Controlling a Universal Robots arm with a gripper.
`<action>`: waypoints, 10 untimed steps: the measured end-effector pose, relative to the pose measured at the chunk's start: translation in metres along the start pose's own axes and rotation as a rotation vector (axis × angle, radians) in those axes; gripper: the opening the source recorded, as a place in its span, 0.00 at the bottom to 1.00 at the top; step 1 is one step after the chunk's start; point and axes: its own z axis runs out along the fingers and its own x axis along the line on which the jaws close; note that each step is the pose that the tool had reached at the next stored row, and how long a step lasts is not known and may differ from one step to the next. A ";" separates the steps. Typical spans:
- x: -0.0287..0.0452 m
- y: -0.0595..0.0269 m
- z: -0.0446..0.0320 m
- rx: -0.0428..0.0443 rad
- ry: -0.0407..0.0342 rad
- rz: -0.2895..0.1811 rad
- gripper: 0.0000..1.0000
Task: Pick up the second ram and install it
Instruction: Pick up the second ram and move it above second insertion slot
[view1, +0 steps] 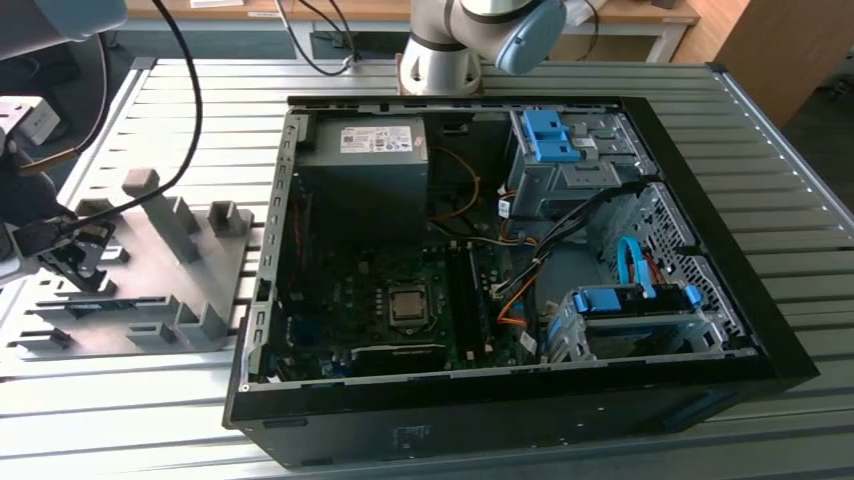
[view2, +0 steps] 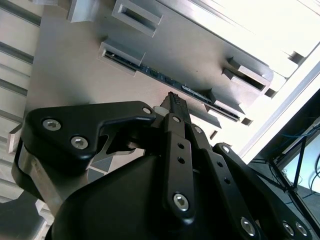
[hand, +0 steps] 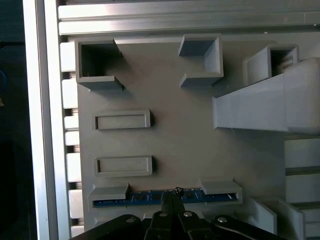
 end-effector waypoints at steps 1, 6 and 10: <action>0.0000 0.0000 0.0000 0.0000 0.0000 0.000 0.10; 0.0000 0.0000 0.0001 0.0000 0.0000 -0.001 0.10; 0.0000 0.0000 0.0001 -0.0002 0.0000 -0.010 0.10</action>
